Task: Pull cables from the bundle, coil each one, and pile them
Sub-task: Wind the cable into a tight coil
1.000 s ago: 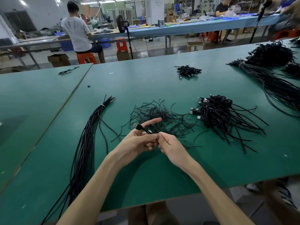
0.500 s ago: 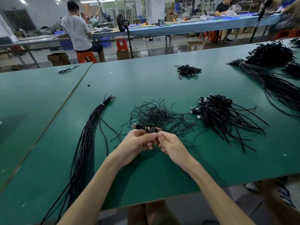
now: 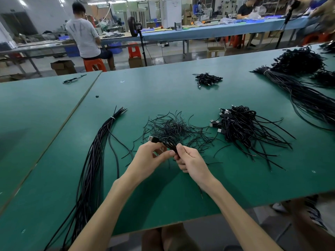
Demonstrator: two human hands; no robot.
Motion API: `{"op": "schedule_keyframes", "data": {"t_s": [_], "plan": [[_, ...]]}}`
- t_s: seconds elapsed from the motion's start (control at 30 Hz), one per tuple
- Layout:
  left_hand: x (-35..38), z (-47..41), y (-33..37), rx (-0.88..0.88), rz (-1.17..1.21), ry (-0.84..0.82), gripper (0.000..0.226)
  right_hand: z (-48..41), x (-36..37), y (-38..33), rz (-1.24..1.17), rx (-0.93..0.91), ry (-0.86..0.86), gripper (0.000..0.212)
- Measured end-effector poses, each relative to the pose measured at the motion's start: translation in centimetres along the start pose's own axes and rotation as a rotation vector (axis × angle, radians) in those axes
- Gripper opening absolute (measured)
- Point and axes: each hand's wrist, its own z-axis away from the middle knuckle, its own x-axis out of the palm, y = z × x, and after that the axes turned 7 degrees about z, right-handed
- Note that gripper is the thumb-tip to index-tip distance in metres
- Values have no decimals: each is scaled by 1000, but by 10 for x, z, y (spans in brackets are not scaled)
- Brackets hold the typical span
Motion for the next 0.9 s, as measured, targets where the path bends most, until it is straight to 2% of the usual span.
{"op": "schedule_keyframes", "data": {"t_s": [0.2, 0.33, 0.47, 0.57, 0.77, 0.9], "plan": [[0, 0, 5, 35, -27, -32, 44, 0, -2, -1, -26, 10, -11, 43], [0, 0, 6, 41, 160, -127, 28, -1, -3, 0, -51, 18, -12, 43], [4, 3, 4, 7, 381, -177, 34, -3, -3, 2, -45, 38, -27, 42], [10, 4, 2, -42, 537, -127, 36, -3, -4, 1, -37, 46, -39, 43], [14, 1, 6, 53, 337, 13, 24, -1, -4, -3, -31, 65, -45, 43], [16, 0, 9, 97, 40, 91, 21, 1, -2, -6, -59, 47, -40, 45]]}}
